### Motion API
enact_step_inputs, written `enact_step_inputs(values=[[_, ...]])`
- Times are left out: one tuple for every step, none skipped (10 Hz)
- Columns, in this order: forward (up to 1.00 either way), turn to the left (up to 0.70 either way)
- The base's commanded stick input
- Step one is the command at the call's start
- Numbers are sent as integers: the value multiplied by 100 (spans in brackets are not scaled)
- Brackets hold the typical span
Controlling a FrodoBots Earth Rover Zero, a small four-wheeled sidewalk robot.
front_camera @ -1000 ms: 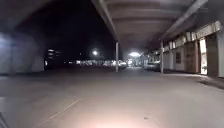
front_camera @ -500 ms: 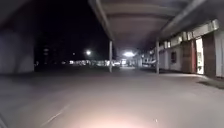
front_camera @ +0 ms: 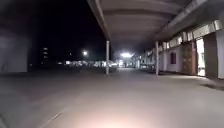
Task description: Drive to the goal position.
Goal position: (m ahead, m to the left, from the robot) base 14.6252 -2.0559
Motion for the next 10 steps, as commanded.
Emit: enact_step_inputs(values=[[100,-8],[100,-4],[100,-4],[100,-4],[100,-10],[100,-13],[100,-13],[100,-13],[100,-13],[100,-17]])
